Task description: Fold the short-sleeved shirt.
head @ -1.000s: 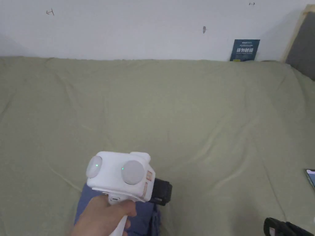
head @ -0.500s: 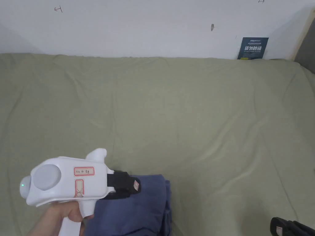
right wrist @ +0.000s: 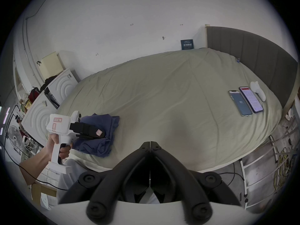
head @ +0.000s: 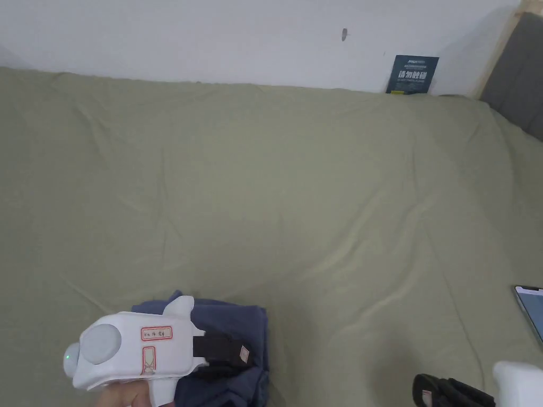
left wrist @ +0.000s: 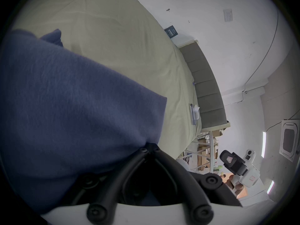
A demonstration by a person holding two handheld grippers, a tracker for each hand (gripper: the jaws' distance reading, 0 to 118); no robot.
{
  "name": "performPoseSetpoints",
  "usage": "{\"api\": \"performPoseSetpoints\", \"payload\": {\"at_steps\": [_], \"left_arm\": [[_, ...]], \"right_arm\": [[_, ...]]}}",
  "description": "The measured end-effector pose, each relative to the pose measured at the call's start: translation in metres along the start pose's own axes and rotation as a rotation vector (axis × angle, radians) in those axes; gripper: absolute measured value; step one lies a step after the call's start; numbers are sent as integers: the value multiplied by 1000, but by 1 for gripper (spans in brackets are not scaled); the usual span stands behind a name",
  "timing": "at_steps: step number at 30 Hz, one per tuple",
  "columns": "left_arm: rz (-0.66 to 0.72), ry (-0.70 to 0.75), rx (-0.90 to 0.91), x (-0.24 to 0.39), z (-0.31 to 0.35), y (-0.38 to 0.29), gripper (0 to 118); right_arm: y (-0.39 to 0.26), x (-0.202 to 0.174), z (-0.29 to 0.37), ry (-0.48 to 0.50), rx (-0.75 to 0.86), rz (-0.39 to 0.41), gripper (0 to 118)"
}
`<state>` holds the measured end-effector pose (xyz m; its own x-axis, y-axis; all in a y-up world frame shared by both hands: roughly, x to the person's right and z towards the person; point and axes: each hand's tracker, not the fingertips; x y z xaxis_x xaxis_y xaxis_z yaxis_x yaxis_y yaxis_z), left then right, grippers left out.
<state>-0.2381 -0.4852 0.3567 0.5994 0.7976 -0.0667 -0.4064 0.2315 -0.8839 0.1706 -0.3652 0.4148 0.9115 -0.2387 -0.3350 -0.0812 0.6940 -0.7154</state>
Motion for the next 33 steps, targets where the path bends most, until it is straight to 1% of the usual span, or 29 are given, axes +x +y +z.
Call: {"api": "performPoseSetpoints", "payload": {"at_steps": [1, 5, 7, 8, 10, 11, 13, 14, 16, 18, 19, 20, 21, 22, 23, 24, 25, 26, 27, 28, 29, 30, 31, 32, 33], "left_arm": [[-8, 6, 1, 4, 8, 1, 0], [-63, -7, 94, 22, 62, 7, 0], [-74, 1, 149, 22, 94, 10, 0], [-68, 39, 174, 20, 110, 10, 0], [-109, 138, 236, 20, 138, 7, 0], [-117, 173, 244, 17, 147, 6, 0], [-105, 240, 263, 6, 163, 6, 0], [-98, 269, 263, -9, 167, 11, 0], [-53, 289, 263, -27, 172, 14, 0], [-36, 282, 258, -42, 172, 15, 0], [-25, 281, 252, -49, 169, 16, 0], [-8, 278, 244, -55, 168, 16, 0], [12, 256, 224, -61, 166, 16, 0], [18, 240, 208, -64, 163, 15, 0], [33, 225, 205, -69, 161, 14, 0], [44, 183, 187, -72, 159, 14, 0], [59, 125, 177, -75, 159, 14, 0], [68, 61, 163, -76, 156, 14, 2], [75, 7, 150, -77, 153, 15, 6], [71, -32, 132, -77, 149, 17, 36], [61, -41, 110, -77, 142, 20, 76], [58, -32, 90, -78, 134, 20, 108], [45, -44, 74, -78, 126, 21, 118], [33, -66, 85, -79, 122, 23, 118], [59, -75, 33, -78, 112, 25, 118]], "right_arm": [[3, -5, -4, 21, -6, 3, 0], [24, -41, -37, 181, -38, 37, 0], [35, -62, -61, 311, -73, 44, 0], [40, -73, -76, 372, -107, 23, 0], [48, -92, -109, 509, -160, -3, 0], [50, -97, -126, 560, -199, -30, 0], [49, -107, -159, 651, -263, -84, 0], [45, -109, -173, 680, -294, -95, 0], [33, -106, -204, 767, -385, -160, 0], [16, -95, -223, 804, -439, -203, 0], [5, -87, -232, 805, -476, -226, 0], [-3, -79, -238, 769, -496, -229, 0], [-11, -69, -244, 764, -514, -242, 0], [-16, -60, -249, 804, -524, -281, 0], [-21, -52, -251, 870, -521, -362, 0], [-20, -48, -250, 883, -520, -422, 0], [-19, -47, -250, 885, -512, -420, 0], [-18, -47, -251, 885, -514, -393, 0], [-18, -48, -252, 886, -517, -384, 0], [-18, -47, -253, 893, -522, -385, 0], [-18, -45, -254, 901, -525, -392, 0], [-18, -43, -255, 910, -531, -398, 0], [-18, -45, -254, 911, -532, -398, 0], [-18, -44, -254, 912, -531, -401, 0], [-18, -43, -254, 916, -531, -405, 0]]}}
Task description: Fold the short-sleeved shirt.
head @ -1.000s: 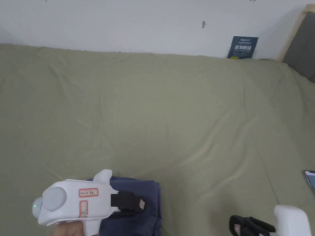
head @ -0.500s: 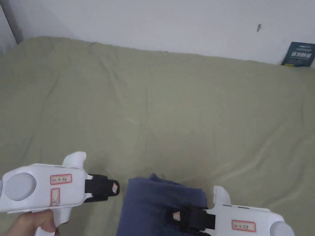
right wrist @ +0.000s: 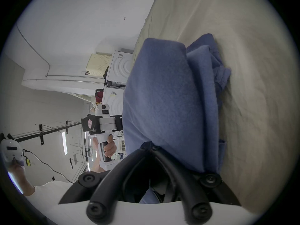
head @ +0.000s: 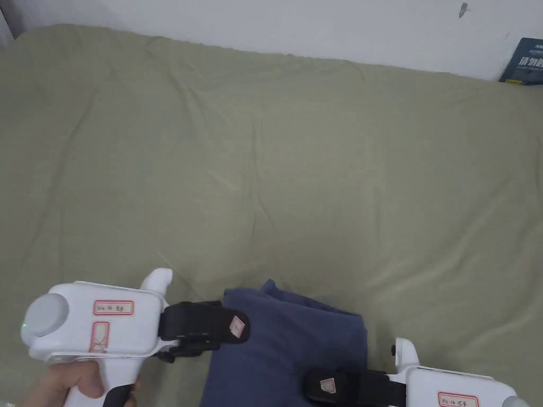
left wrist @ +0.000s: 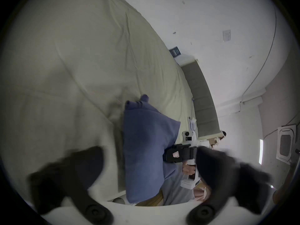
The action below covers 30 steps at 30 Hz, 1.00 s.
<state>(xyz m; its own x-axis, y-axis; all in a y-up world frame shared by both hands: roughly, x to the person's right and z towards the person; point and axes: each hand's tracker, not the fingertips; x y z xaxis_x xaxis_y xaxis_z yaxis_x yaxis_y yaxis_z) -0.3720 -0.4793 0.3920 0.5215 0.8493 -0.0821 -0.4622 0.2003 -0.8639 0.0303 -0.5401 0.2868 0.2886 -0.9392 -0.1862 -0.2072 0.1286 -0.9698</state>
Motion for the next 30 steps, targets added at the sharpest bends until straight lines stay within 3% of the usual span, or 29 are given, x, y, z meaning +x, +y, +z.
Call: {"api": "performPoseSetpoints", "payload": {"at_steps": [4, 6, 7, 8, 9, 10, 11, 13, 23, 30], "left_arm": [[-81, -5, -57, -10, -34, 3, 117], [-82, -74, -46, -8, -46, 4, 115], [-78, -55, -37, -11, -47, 5, 108], [-82, -54, -34, -13, -46, 5, 90], [-90, -49, -30, -13, -44, 6, 58], [-90, -31, -23, -15, -41, 8, 37], [-84, 77, -31, -20, -39, 11, 37], [-66, -15, -35, -26, -37, 10, 37], [-30, -30, 5, -19, -11, 9, 37], [-51, 165, 76, -32, 115, 34, 37]], "right_arm": [[0, 3, 0, 10, 1, -13, 0], [-1, 5, 1, 20, 5, -22, 0], [-1, 6, 1, 22, 6, -25, 0], [-1, 6, 1, 26, 8, -29, 0], [-1, 6, 1, 28, 9, -32, 0], [-1, 7, 1, 29, 10, -33, 0], [-1, 8, 2, 36, 12, -36, 0], [-1, 6, 3, 27, 16, -32, 0], [-6, -30, 13, -41, 19, 64, 0], [-8, -55, 34, -106, 83, 148, 0]]}}
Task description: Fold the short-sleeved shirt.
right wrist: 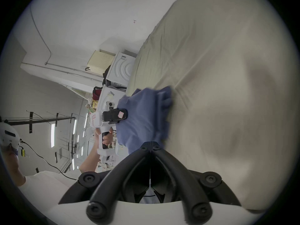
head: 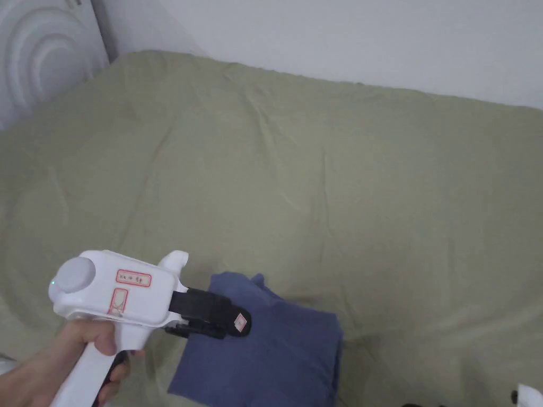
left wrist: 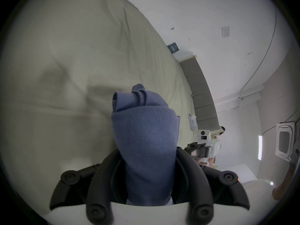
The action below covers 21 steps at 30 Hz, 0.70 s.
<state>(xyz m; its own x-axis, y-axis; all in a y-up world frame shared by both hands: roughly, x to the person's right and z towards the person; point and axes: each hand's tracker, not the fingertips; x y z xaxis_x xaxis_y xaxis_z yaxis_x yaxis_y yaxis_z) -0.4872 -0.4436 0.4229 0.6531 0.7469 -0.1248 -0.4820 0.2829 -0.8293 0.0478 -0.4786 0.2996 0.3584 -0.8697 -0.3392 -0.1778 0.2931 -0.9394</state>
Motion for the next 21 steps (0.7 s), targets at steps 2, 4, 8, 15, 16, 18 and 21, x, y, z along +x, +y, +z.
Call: {"api": "performPoseSetpoints", "payload": {"at_steps": [2, 4, 8, 15, 16, 18, 21], "left_arm": [[11, 59, 11, -21, 43, 18, 37], [23, 121, 30, -42, 79, 35, 37], [64, 158, 41, -85, 132, 68, 37], [203, 195, 88, -154, 175, 98, 48], [200, 213, 105, -155, 175, 99, 63], [203, 242, 146, -157, 178, 98, 72], [170, 241, 289, -150, 198, 108, 116]], "right_arm": [[1, -4, 6, -25, 35, 8, 0], [2, -7, 10, -39, 58, 10, 0], [6, -12, 15, -51, 99, 2, 0], [20, -28, 12, -104, 107, 38, 0], [22, -31, 12, -107, 106, 42, 0], [24, -34, 13, -98, 109, 49, 0], [28, -38, 16, -97, 117, 60, 0]]}}
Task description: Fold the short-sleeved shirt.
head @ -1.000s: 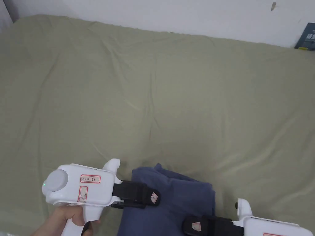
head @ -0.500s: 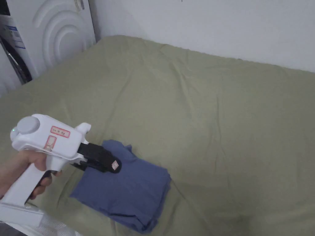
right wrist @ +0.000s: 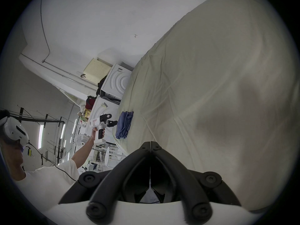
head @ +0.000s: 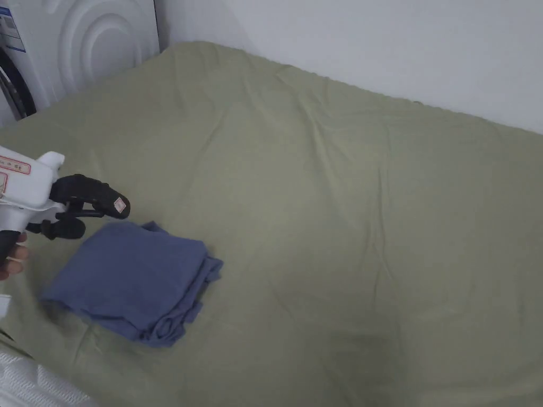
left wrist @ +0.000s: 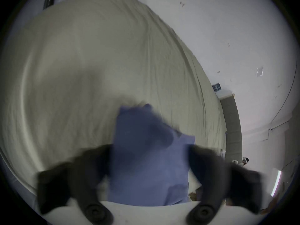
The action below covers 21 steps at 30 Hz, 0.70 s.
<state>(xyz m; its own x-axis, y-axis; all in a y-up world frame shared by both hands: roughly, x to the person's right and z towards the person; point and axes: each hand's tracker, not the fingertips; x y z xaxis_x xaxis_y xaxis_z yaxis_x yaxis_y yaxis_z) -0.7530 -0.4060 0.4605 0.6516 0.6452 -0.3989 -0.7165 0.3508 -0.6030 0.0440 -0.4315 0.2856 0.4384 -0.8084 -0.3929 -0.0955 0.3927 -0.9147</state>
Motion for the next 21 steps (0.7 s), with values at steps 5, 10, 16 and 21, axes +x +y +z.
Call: {"api": "performPoseSetpoints", "payload": {"at_steps": [5, 10, 16, 21], "left_arm": [[-127, 129, 26, 43, 21, -30, 117], [-190, 23, 87, 112, 23, -68, 0], [-371, -31, 226, 258, -20, -142, 0], [-503, 39, 465, 403, -51, -224, 0]], "right_arm": [[-2, -4, 6, 26, 19, 16, 0], [4, -23, 23, -68, 122, 104, 0], [22, -82, 54, -486, 356, 374, 0], [25, -122, 72, -782, 529, 625, 0]]}}
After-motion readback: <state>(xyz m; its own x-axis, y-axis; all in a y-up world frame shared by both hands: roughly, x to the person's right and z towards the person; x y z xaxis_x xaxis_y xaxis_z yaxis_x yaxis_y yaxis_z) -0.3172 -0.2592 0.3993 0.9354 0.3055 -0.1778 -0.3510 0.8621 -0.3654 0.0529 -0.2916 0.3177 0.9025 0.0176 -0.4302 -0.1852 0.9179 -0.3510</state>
